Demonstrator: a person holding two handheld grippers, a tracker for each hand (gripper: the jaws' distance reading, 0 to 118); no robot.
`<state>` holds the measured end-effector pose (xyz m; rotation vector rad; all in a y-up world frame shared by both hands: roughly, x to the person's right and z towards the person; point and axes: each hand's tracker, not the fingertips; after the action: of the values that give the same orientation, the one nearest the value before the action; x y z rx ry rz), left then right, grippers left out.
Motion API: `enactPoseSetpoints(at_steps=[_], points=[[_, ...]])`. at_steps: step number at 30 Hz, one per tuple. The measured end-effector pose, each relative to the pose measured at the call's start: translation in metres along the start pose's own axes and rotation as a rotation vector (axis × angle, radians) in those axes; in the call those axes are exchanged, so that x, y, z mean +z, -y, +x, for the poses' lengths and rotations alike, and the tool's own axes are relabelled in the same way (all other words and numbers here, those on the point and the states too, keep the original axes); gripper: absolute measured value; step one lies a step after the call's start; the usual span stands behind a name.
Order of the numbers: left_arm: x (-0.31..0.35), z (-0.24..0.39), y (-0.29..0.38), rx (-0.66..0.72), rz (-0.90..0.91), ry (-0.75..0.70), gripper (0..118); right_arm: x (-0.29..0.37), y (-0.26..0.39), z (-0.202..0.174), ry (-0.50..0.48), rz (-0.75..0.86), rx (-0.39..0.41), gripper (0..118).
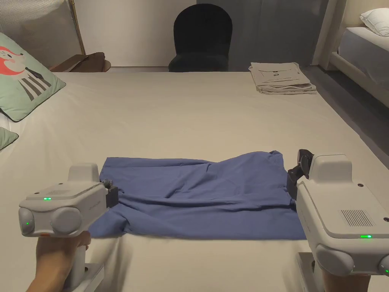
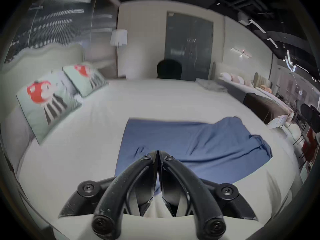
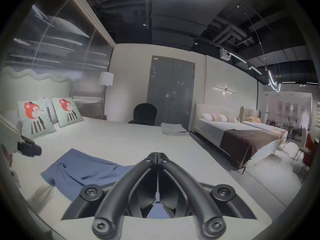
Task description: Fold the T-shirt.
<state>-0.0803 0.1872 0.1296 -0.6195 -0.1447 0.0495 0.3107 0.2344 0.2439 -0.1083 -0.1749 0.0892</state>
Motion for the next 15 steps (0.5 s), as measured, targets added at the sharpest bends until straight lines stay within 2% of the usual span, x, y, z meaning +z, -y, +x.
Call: enactPoseSetpoints(at_steps=[4, 5, 6, 9, 10, 13, 14, 15], points=[[-0.026, -0.038, 0.016, 0.089, -0.13, -0.044, 0, -0.009, 0.009, 0.001, -0.004, -0.025, 0.004, 0], [-0.033, -0.046, 0.02, 0.098, -0.152, -0.063, 4, -0.012, 0.011, 0.001, -0.005, -0.033, 0.006, 0], [-0.034, -0.05, 0.023, 0.098, -0.181, -0.083, 22, -0.014, 0.013, 0.001, -0.003, -0.04, 0.006, 0], [-0.048, -0.062, 0.034, 0.115, -0.231, -0.114, 96, -0.022, 0.018, 0.001, -0.002, -0.062, -0.001, 0], [-0.052, -0.063, 0.036, 0.113, -0.264, -0.127, 100, -0.024, 0.02, 0.001, -0.002, -0.069, -0.004, 0], [-0.067, -0.06, 0.043, 0.097, -0.297, -0.159, 100, -0.029, 0.024, 0.0, -0.006, -0.085, -0.002, 0], [-0.071, -0.059, 0.044, 0.097, -0.308, -0.166, 98, -0.031, 0.026, 0.0, -0.007, -0.09, 0.0, 0], [-0.074, -0.057, 0.046, 0.094, -0.316, -0.163, 92, -0.032, 0.027, 0.001, -0.007, -0.094, 0.003, 0]])
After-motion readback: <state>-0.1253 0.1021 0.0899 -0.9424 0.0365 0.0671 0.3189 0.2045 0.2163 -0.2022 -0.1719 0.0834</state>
